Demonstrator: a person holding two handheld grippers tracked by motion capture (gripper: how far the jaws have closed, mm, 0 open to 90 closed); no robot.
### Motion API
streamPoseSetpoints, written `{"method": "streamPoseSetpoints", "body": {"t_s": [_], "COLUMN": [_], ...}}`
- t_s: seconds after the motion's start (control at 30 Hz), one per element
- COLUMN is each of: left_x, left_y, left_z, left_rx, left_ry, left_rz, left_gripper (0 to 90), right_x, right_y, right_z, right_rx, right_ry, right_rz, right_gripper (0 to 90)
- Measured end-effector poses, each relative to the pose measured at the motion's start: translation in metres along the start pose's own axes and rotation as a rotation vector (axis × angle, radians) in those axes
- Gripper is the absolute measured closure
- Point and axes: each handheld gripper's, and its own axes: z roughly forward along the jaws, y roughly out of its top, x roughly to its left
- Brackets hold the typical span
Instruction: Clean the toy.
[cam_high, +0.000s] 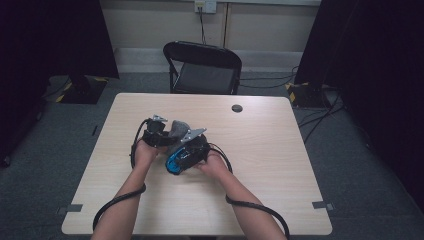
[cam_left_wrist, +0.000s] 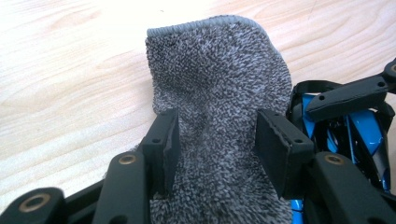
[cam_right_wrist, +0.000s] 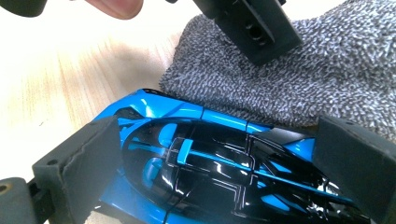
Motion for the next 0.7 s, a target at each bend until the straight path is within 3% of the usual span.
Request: {"method": "streamPoseSetpoints", "body": {"t_s": [0.1,0.23,0.33,0.37,0.4,0.43,0.5,0.63,0.7], "left_x": [-0.001,-0.003,-0.006,-0.007,-0.008,-0.008,-0.009,-0.014,-0.017], "left_y": [0.002,0.001,-0.001,-0.001,-0.002,-0.002,-0.001,0.006,0.007], "left_z": [0.001,0.011,0.02,0.024,0.027,0.029,0.032,0.031,0.033], "left_rx": [-0.004,0.013,0.048,0.058,0.058,0.061,0.054,0.006,0.009], "left_ry": [0.025,0.01,-0.013,-0.036,-0.048,-0.044,-0.051,-0.059,-0.066], "left_rz": [-0.004,0.0,0.004,-0.014,-0.007,0.009,0.0,0.043,0.063], "left_gripper": [46.0,46.9,52.4,58.3,63.0,66.2,73.7,77.8,77.8], "right_x": [0.0,0.0,0.0,0.0,0.0,0.0,0.0,0.0,0.0], "right_y": [0.0,0.0,0.0,0.0,0.0,0.0,-0.001,-0.001,-0.001], "right_z": [0.0,0.0,0.0,0.0,0.0,0.0,0.0,0.0,0.001], "right_rx": [0.002,0.001,0.002,0.003,0.002,-0.001,-0.011,-0.014,-0.013], "right_ry": [0.001,0.001,0.002,0.002,0.002,0.003,0.0,-0.002,-0.002], "right_rz": [0.0,0.0,-0.003,-0.003,-0.001,-0.003,0.0,0.001,0.001], "right_gripper": [1.5,1.5,1.5,1.5,1.5,1.5,1.5,1.5,1.5]}}
